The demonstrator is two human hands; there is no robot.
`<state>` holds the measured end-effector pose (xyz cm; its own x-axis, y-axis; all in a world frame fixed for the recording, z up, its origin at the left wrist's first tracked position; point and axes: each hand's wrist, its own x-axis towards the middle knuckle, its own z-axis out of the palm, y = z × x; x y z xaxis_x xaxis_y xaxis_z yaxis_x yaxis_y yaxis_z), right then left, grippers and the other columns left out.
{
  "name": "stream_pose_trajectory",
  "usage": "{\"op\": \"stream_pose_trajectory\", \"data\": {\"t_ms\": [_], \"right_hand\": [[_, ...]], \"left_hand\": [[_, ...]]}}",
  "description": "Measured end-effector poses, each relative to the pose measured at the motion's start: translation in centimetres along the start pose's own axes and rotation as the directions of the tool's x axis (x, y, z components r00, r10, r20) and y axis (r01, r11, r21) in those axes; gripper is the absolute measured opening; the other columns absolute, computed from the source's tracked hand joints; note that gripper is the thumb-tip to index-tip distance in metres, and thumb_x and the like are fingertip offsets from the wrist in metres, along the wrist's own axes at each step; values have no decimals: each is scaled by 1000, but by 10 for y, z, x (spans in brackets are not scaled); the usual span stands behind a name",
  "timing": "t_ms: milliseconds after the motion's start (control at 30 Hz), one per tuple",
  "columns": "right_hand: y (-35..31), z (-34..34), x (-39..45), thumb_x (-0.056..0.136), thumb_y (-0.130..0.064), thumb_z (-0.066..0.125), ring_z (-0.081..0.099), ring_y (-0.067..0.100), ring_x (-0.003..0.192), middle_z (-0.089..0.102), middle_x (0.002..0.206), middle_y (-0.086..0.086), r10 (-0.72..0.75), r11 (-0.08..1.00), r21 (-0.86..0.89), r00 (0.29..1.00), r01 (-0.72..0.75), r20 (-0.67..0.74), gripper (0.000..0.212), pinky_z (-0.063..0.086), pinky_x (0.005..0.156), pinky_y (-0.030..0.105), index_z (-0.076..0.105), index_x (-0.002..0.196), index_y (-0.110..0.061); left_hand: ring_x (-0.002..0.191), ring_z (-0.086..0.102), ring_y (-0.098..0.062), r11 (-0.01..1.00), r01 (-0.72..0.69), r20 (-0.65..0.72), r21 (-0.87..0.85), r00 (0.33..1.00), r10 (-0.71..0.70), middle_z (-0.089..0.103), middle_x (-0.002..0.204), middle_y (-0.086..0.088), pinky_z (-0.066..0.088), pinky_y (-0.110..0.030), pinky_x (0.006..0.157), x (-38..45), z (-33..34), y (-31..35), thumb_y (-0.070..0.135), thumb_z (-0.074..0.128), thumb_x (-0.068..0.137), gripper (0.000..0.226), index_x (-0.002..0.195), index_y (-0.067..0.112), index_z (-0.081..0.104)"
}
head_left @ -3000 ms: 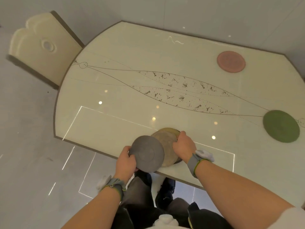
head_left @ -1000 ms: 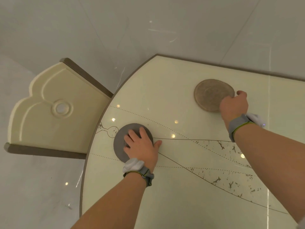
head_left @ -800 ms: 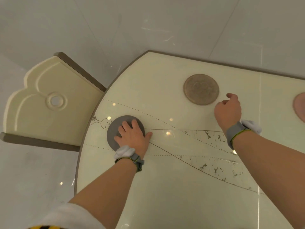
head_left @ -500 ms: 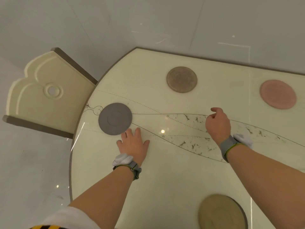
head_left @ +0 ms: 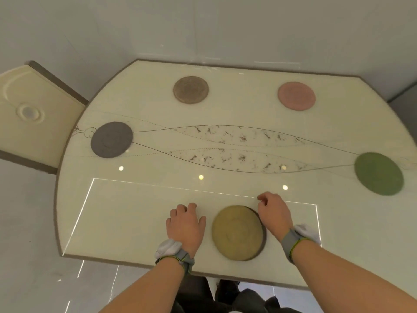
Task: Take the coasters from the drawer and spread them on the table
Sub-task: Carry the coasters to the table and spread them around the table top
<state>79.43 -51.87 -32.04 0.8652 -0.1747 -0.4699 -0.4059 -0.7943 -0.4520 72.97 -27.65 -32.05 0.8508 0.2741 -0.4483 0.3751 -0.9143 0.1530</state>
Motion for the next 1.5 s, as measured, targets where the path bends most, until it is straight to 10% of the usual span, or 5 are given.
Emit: {"op": "stream_pose_trajectory", "data": {"t_ms": [433, 600, 1200, 1500], "right_hand": [[57, 31, -69, 95, -15, 53, 57, 20, 92, 69, 117, 7, 230, 924, 303, 972, -232, 44, 32, 45, 79, 31, 62, 125, -13], [52, 37, -71, 94, -18, 55, 56, 21, 91, 70, 115, 8, 296, 874, 383, 953, -298, 64, 32, 42, 78, 29, 65, 124, -11], [27, 74, -115, 87, -4, 44, 73, 31, 72, 72, 91, 17, 418, 785, 474, 905, -400, 72, 45, 61, 77, 44, 47, 131, -12], [22, 88, -158, 94, 3, 37, 70, 33, 72, 64, 100, 17, 487, 699, 572, 872, -428, 57, 43, 58, 60, 35, 46, 134, -8]], "left_hand": [[96, 67, -31, 898, 301, 122, -321, 954, -275, 66, 107, -6, 54, -42, 86, -42, 52, 48, 35, 67, 90, 31, 109, 17, 51], [72, 54, -20, 905, 225, 120, -361, 974, -194, 66, 93, -3, 39, -33, 62, -41, 59, 32, 35, 64, 93, 22, 99, 15, 57], [80, 68, -34, 544, 259, 83, -798, 942, -326, 68, 84, -6, 61, -48, 78, -29, 4, -103, 19, 49, 101, 15, 109, 19, 63], [94, 61, -28, 675, 253, 56, -693, 952, -300, 61, 115, -7, 51, -39, 81, -18, 1, -123, 10, 50, 97, 52, 148, 16, 46]]}}
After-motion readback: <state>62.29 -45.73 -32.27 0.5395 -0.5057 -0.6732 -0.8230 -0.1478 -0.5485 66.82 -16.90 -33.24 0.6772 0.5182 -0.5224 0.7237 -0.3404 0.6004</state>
